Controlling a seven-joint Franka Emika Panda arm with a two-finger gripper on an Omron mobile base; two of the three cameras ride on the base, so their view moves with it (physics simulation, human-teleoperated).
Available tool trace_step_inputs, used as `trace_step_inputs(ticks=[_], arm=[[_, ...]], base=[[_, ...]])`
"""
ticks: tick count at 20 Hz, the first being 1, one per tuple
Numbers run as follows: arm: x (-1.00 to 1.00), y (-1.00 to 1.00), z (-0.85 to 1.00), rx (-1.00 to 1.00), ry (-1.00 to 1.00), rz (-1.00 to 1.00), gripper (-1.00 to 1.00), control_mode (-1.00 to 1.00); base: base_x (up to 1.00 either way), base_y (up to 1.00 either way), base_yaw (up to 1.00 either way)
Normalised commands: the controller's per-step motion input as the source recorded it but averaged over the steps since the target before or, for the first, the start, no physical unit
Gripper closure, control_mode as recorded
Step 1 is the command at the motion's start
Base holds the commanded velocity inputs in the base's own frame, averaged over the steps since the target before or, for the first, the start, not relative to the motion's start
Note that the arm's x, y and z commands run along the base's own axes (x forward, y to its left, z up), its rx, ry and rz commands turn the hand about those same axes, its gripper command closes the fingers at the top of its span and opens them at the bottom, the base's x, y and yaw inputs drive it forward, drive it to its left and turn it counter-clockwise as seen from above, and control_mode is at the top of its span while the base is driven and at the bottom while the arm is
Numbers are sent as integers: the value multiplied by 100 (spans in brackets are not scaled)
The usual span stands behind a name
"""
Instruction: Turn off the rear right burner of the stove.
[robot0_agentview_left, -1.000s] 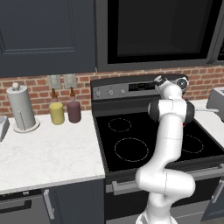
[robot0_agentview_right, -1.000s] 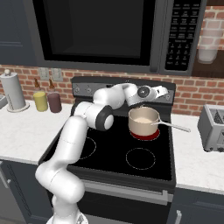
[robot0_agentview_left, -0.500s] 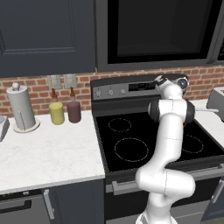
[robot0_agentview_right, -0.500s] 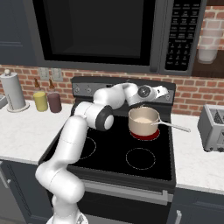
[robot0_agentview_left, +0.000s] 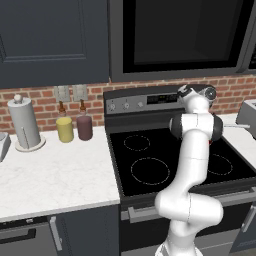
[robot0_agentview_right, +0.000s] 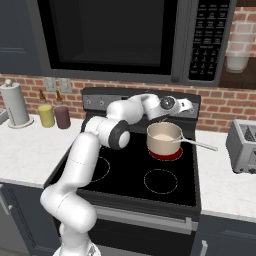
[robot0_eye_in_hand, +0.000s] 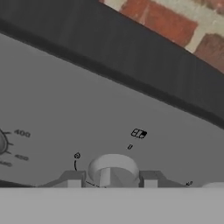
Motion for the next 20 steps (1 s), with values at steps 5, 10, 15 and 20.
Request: trace_step_inputs(ticks=[5,10,15,20], arm=[[0,-3,0,21,5,0,100,-100],[0,-9,0,24,4,0,100,-100],[0,-5,0,25,11,0,100,-100],[2,-2,0,24,12,0,100,-100]], base=[[0,0,0],[0,0,0],[0,0,0],[0,0,0]])
